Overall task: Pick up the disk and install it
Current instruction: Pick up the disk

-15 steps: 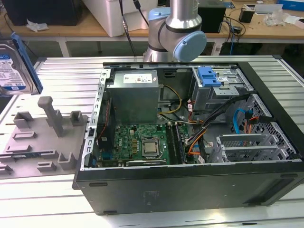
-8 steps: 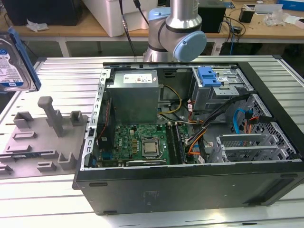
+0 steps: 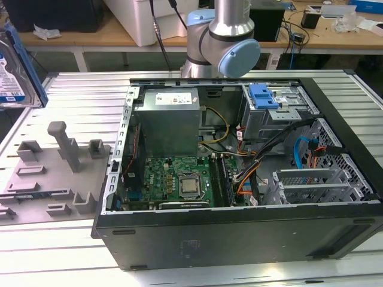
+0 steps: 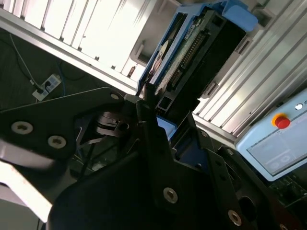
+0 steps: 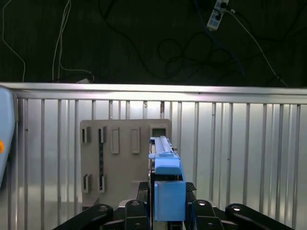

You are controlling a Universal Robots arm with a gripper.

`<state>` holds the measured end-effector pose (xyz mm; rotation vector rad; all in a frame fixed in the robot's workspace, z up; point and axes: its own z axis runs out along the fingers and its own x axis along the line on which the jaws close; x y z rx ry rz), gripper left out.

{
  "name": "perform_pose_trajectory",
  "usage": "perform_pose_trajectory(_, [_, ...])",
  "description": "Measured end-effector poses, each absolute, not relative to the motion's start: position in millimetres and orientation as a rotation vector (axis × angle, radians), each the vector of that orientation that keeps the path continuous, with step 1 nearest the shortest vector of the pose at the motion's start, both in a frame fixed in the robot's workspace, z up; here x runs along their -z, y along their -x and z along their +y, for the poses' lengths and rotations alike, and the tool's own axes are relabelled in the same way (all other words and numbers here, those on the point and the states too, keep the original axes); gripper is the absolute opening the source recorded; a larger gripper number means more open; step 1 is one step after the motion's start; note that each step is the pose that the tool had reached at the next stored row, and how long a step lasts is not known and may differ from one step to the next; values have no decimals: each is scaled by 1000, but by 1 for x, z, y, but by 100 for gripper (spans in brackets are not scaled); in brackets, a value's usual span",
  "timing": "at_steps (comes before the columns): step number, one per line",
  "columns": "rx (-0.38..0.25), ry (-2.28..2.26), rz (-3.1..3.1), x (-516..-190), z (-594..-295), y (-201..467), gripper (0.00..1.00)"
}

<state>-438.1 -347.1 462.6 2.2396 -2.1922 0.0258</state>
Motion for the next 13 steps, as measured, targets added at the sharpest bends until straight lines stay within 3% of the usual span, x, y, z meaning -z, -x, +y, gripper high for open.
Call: perform_pose_trajectory(13, [-26, -2239, -2192, -479, -348, 438, 36])
